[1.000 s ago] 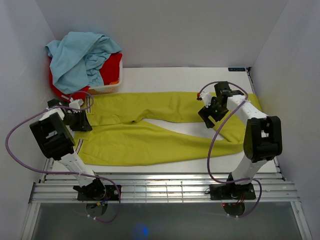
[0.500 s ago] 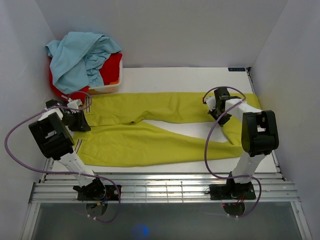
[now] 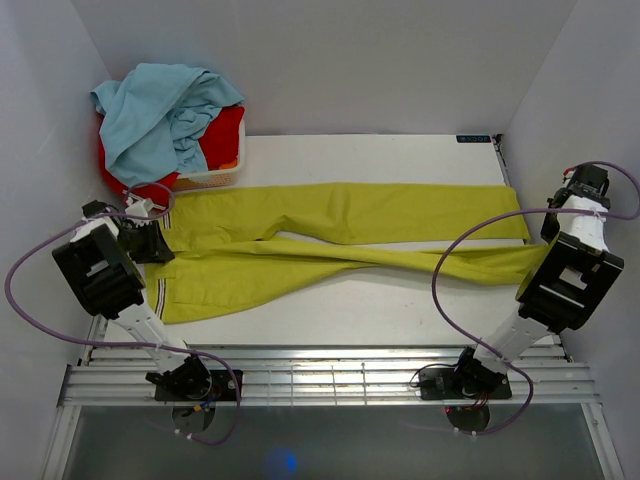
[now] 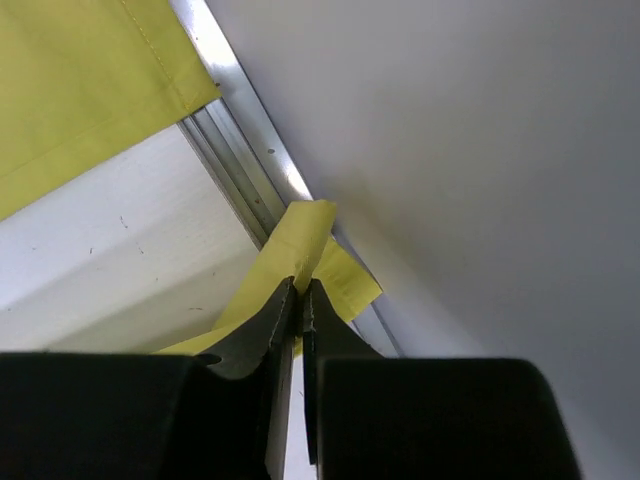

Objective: Fold and stack the trousers
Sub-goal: Flatten the trousers out

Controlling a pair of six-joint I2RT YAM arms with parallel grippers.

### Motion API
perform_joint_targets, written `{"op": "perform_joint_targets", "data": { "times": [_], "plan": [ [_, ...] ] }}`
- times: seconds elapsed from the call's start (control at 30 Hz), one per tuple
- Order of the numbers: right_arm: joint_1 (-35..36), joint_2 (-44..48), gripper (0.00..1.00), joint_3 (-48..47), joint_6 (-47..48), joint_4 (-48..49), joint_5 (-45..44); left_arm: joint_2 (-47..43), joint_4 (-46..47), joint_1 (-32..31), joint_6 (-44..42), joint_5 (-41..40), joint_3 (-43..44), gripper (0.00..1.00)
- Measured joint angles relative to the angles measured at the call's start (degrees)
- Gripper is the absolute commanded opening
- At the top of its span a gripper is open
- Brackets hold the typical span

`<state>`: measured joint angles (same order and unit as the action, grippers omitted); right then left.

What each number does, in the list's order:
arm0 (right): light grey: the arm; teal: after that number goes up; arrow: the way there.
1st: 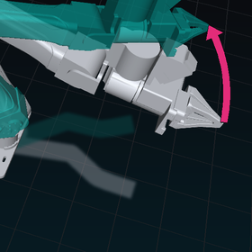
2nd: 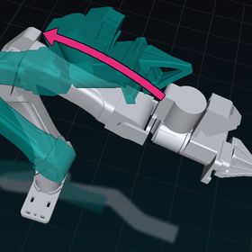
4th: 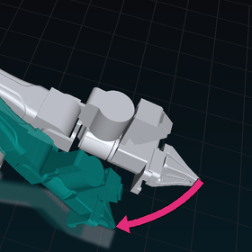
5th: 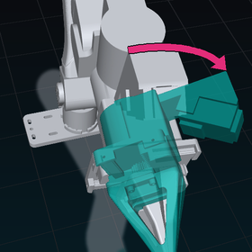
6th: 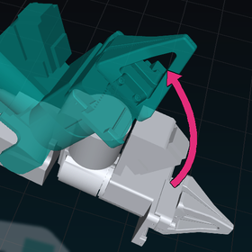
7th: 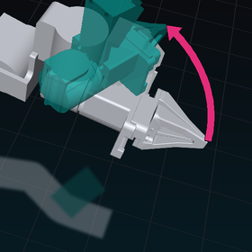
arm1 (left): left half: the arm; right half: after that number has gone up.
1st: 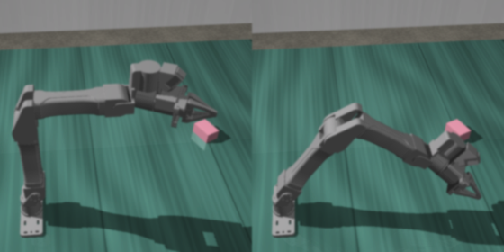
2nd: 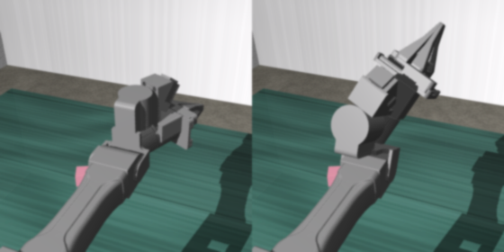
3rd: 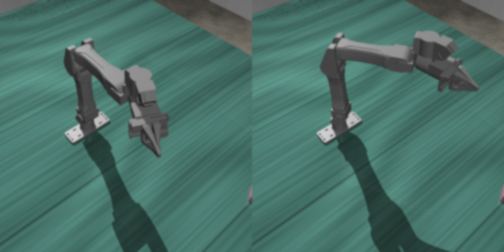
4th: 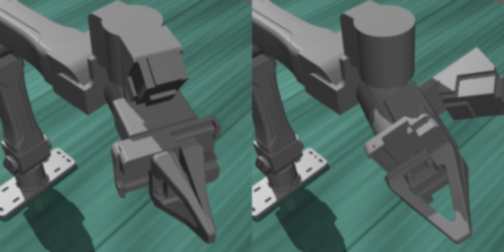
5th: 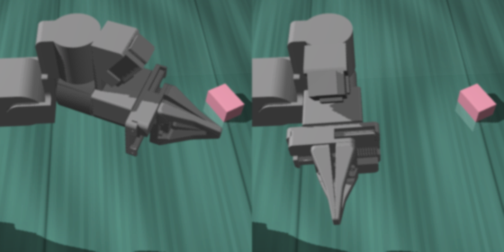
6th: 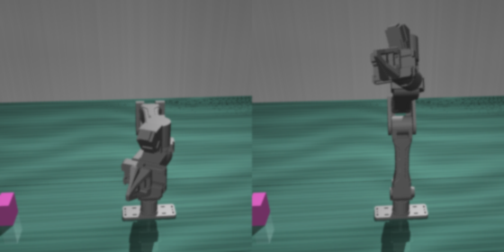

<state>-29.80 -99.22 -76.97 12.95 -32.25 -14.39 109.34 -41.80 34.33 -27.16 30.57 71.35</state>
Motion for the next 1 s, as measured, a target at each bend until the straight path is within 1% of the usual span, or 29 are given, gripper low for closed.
{"op": "perform_joint_targets", "data": {
  "times": [0.1, 0.13, 0.17, 0.23, 0.27, 0.33, 0.37, 0.4, 0.43, 0.47, 0.5, 0.53, 0.57, 0.6, 0.63, 0.73, 0.83, 0.93, 1.0],
  "plan": [
    [-2.1, 0.0, 0.08, -0.4, -0.6, -1.3, 2.7, 0.1, -0.1, 0.1, 0.1, 0.1, 0.1, 0.51],
    [-2.4, 0.0, 0.10, -0.4, -0.6, -1.6, 3.5, 0.1, -0.1, 0.1, 0.2, 0.2, 0.1, 0.52],
    [-2.7, 0.0, 0.15, -0.4, -0.6, -1.8, 4.3, 0.1, -0.2, 0.1, 0.2, 0.2, 0.1, 0.53],
    [-3.2, 0.0, 0.17, -0.5, -0.3, -2.1, 6.2, 0.2, -0.5, 0.1, 0.2, 0.6, 0.3, 0.53],
    [-3.4, -0.1, 0.14, -0.6, -0.3, -2.3, 7.1, 0.2, -0.6, 0.2, 0.2, 0.7, 0.3, 0.53],
    [-3.5, -0.9, 0.17, -2.0, 0.0, -3.4, 9.2, 0.2, -0.7, 0.4, -0.3, 1.5, 0.3, 0.54],
    [-3.4, -1.7, 0.17, -3.1, -0.1, -4.1, 10.3, 0.2, -0.9, 0.6, -0.7, 2.1, 0.3, 0.54],
    [-3.2, -2.7, 0.21, -4.5, 0.0, -4.7, 11.1, 0.2, -1.3, 0.9, -1.3, 2.8, 0.3, 0.54],
    [-2.9, -3.8, 0.27, -5.9, 0.2, -5.4, 11.9, 0.2, -1.6, 1.2, -1.9, 3.4, 0.3, 0.54],
    [-2.3, -5.2, 0.50, -7.4, 0.7, -5.9, 12.5, 0.2, -1.9, 1.4, -2.5, 3.9, 0.3, 0.55],
    [-1.8, -6.6, 0.62, -9.0, 1.1, -6.7, 12.9, 0.2, -2.2, 1.7, -3.1, 4.2, 0.4, 0.55],
    [-1.2, -8.0, 0.71, -10.4, 2.2, -7.2, 13.2, 0.2, -2.8, 1.9, -3.5, 4.3, 0.6, 0.55],
    [-0.8, -8.9, 0.96, -11.1, 3.0, -7.5, 13.4, 0.2, -3.3, 2.0, -3.9, 4.5, 0.8, 0.55],
    [-0.3, -9.5, 0.92, -11.2, 4.0, -7.7, 13.8, 0.2, -4.0, 2.1, -4.4, 4.4, 1.1, 0.55],
    [0.1, -9.6, 0.90, -11.2, 5.9, -8.6, 14.5, 0.2, -4.5, 2.2, -4.7, 4.4, 1.3, 0.55],
    [1.2, -7.4, 0.90, -9.0, 12.5, -8.7, 15.8, 0.2, -5.6, 2.5, -6.0, 4.6, 1.6, 0.55],
    [0.8, -0.4, 0.93, -4.5, 22.3, -9.4, 17.6, 0.2, -6.7, 2.6, -7.5, 4.8, 1.6, 0.55],
    [0.1, 8.2, 1.00, -1.0, 34.6, -11.7, 20.0, 0.2, -9.0, 2.7, -9.1, 4.9, 2.7, 0.55],
    [-0.3, 12.8, 1.00, 1.1, 42.1, -13.1, 20.8, 0.2, -10.5, 2.7, -10.0, 5.0, 3.8, 0.55]
  ]
}}
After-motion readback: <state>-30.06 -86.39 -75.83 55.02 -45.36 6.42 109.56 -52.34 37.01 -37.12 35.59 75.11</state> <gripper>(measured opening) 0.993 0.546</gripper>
